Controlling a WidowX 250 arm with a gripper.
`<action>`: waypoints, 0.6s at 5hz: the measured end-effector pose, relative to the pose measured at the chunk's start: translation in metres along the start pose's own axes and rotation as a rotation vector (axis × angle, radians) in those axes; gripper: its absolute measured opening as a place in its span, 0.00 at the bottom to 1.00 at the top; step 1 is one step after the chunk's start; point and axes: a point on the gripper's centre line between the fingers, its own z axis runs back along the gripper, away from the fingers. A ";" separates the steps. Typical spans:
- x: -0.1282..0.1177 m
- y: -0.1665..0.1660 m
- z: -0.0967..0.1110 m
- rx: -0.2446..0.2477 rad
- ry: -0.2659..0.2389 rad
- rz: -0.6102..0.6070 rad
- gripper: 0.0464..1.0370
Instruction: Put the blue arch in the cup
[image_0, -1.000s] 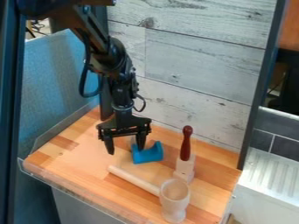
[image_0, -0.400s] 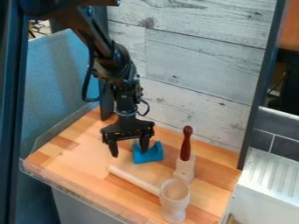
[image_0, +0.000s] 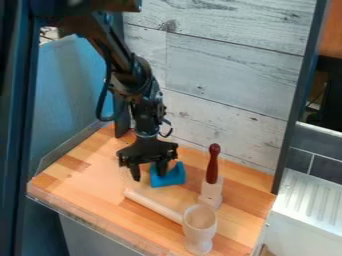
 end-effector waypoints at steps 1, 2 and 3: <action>0.001 -0.001 -0.002 0.004 0.006 0.013 0.34; 0.008 -0.003 0.001 -0.001 -0.010 0.016 0.20; 0.004 -0.005 0.002 -0.005 0.028 0.023 0.18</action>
